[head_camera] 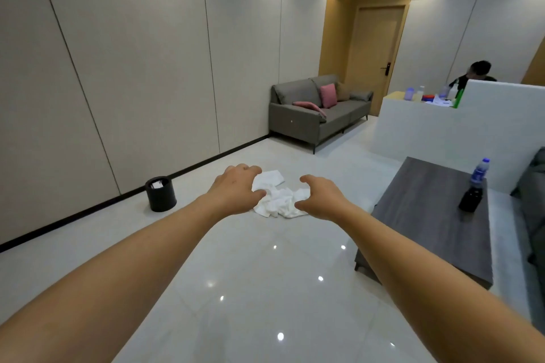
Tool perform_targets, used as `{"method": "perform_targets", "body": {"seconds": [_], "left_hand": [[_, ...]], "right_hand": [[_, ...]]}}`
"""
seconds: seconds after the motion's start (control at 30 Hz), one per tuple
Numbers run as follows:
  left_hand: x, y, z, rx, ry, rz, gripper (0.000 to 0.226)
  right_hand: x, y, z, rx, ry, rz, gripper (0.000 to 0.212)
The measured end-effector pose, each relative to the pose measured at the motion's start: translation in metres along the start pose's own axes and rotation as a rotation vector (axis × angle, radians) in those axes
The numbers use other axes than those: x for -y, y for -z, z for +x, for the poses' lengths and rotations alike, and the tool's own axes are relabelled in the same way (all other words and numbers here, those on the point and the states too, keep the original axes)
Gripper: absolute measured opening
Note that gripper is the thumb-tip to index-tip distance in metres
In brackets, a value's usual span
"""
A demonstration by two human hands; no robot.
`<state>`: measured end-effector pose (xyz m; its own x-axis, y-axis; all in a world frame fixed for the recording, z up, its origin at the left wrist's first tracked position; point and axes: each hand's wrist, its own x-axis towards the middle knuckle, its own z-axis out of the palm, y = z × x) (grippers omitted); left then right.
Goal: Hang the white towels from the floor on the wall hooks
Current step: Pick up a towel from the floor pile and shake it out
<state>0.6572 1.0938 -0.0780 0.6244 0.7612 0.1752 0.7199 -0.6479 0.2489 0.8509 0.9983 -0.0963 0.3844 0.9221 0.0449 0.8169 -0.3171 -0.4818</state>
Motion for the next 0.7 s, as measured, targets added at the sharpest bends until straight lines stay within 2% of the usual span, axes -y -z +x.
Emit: {"method": "perform_targets", "body": {"seconds": [0.27,0.5,0.7], "left_hand": [[0.079,-0.060,0.177,0.036,0.012,-0.026,0.057],[0.146,-0.093,0.346,0.123,0.011,-0.080,0.058],[0.179,-0.125,0.474,0.191,-0.012,-0.080,0.058]], "right_hand": [[-0.028,-0.044,0.181,0.036,-0.027,-0.028,0.070],[-0.039,-0.068,0.348,0.070,-0.122,-0.011,0.069],[-0.070,-0.086,0.461,0.099,-0.205,0.029,0.068]]}}
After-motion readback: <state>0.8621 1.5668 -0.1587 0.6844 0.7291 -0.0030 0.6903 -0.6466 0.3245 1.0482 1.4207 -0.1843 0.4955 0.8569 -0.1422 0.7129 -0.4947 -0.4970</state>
